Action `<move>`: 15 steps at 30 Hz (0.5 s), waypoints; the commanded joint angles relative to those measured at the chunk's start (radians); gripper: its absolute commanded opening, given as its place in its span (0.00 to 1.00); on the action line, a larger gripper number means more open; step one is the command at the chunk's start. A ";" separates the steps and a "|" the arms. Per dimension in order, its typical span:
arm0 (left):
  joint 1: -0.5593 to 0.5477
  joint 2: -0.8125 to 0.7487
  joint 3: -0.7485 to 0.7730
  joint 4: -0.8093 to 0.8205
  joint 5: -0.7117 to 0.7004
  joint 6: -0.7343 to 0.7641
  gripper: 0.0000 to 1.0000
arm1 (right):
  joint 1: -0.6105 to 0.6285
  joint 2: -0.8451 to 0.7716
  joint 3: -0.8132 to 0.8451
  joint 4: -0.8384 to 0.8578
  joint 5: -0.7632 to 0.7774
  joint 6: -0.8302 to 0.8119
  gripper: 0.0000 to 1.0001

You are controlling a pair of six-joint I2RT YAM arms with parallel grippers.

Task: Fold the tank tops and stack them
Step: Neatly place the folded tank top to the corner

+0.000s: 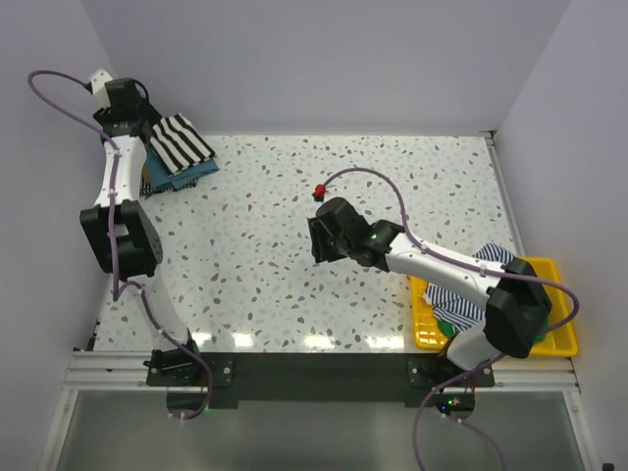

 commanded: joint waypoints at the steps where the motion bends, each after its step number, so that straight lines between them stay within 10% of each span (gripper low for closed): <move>1: -0.063 -0.204 -0.089 0.002 0.021 -0.057 0.73 | -0.007 -0.096 0.029 -0.042 0.064 -0.009 0.45; 15: -0.882 -0.781 -0.886 0.072 -0.056 -0.093 0.74 | -0.010 -0.427 -0.141 -0.157 0.303 0.094 0.56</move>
